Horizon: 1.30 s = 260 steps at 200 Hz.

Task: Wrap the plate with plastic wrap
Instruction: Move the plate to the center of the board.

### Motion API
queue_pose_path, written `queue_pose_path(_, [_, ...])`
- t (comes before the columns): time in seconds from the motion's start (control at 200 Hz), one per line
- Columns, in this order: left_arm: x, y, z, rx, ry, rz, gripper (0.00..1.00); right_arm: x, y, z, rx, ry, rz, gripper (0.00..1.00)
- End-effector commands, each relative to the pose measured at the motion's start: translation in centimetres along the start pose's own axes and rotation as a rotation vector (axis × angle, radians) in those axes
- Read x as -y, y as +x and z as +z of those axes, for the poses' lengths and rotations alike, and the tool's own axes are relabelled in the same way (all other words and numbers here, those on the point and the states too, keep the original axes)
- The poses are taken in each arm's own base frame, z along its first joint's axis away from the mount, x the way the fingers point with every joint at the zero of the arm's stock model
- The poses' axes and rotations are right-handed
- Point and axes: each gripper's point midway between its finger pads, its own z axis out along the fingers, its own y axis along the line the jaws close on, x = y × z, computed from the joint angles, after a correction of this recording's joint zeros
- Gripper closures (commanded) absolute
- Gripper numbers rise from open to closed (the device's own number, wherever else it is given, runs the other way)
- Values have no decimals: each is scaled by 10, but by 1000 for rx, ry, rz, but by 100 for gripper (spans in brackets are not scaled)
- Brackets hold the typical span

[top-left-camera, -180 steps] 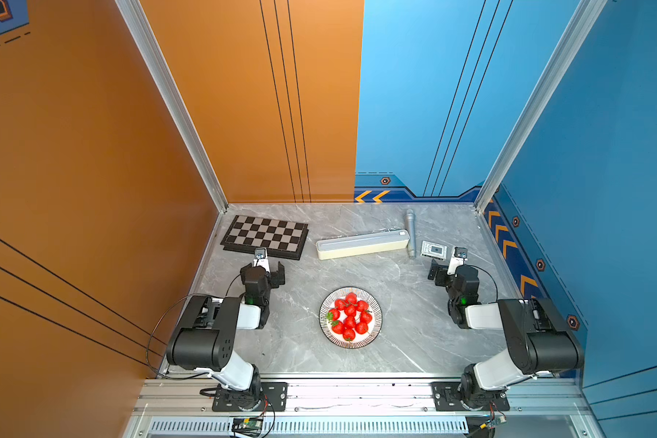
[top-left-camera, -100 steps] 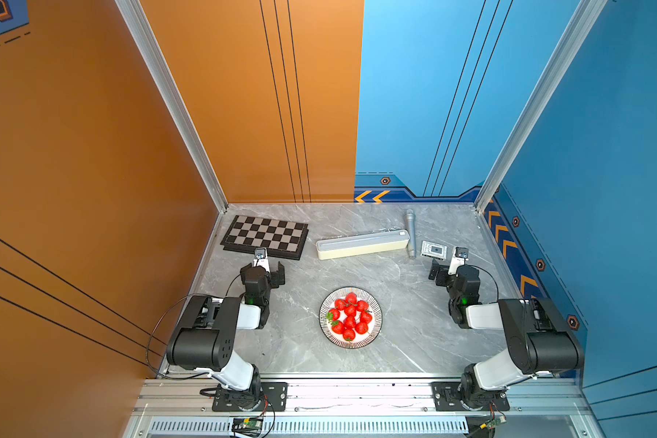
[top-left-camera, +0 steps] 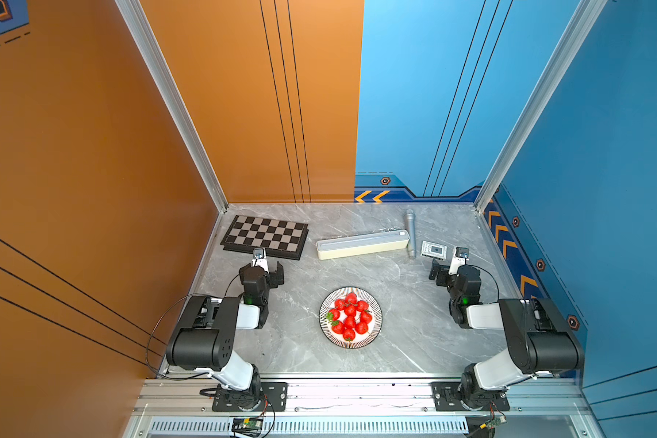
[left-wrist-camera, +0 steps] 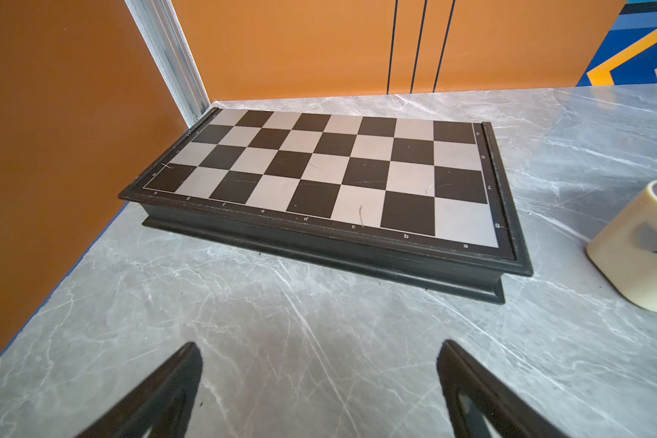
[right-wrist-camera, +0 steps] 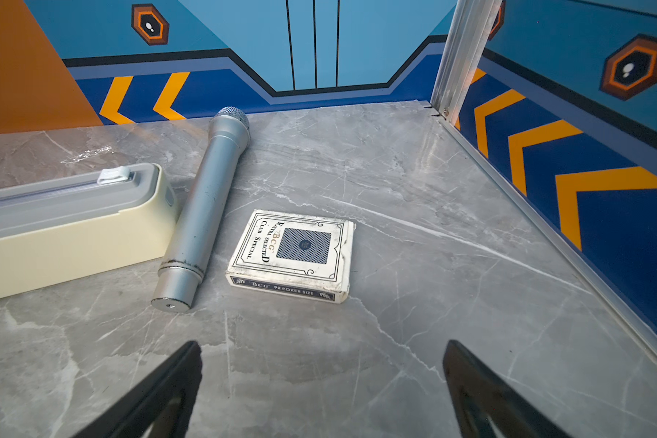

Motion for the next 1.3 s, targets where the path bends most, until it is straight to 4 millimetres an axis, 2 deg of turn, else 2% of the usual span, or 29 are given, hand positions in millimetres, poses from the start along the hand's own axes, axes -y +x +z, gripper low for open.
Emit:
queue_pose_path(0.0, [9, -15, -11, 52, 28, 16, 1, 5, -9, -2, 18, 16, 29, 0])
queue_pose_path(0.07, [12, -25, -22, 88, 9, 53, 1, 6, -18, -12, 34, 26, 22, 0])
queue_pose_path(0.16, [17, -41, -37, 136, -29, 110, 1, 8, -40, -27, 62, 50, 17, 0])
queue_pose_path(0.245, [30, -62, -53, 196, -51, 175, 1, 6, -68, -43, 79, 51, 20, 0])
queue_pose_path(0.305, [41, -77, -62, 222, -38, 196, 1, 4, -80, -54, 49, 48, 42, 0])
queue_pose_path(0.395, [53, -91, -73, 188, -21, 220, 1, -6, -93, -70, 9, -2, 93, 0])
queue_pose_path(0.511, [63, -100, -90, 78, 60, 73, 1, -37, -97, -90, -87, -132, 156, 0])
queue_pose_path(0.586, [73, -99, -104, -20, 151, -24, 1, -63, -86, -104, -182, -224, 189, 0])
queue_pose_path(0.686, [90, -86, -126, -172, 271, -113, 1, -102, -64, -124, -309, -368, 234, 0])
queue_pose_path(0.811, [113, -38, -157, -463, 406, -216, 1, -149, -27, -146, -483, -525, 299, 0])
queue_pose_path(0.981, [151, 14, -190, -755, 530, -441, 1, -207, 19, -171, -720, -680, 299, 0])
queue_pose_path(1.106, [173, 35, -203, -913, 578, -511, 1, -230, 44, -178, -847, -716, 313, 0])
queue_pose_path(1.296, [194, 59, -204, -1040, 598, -633, 1, -247, 77, -179, -962, -699, 298, 0])
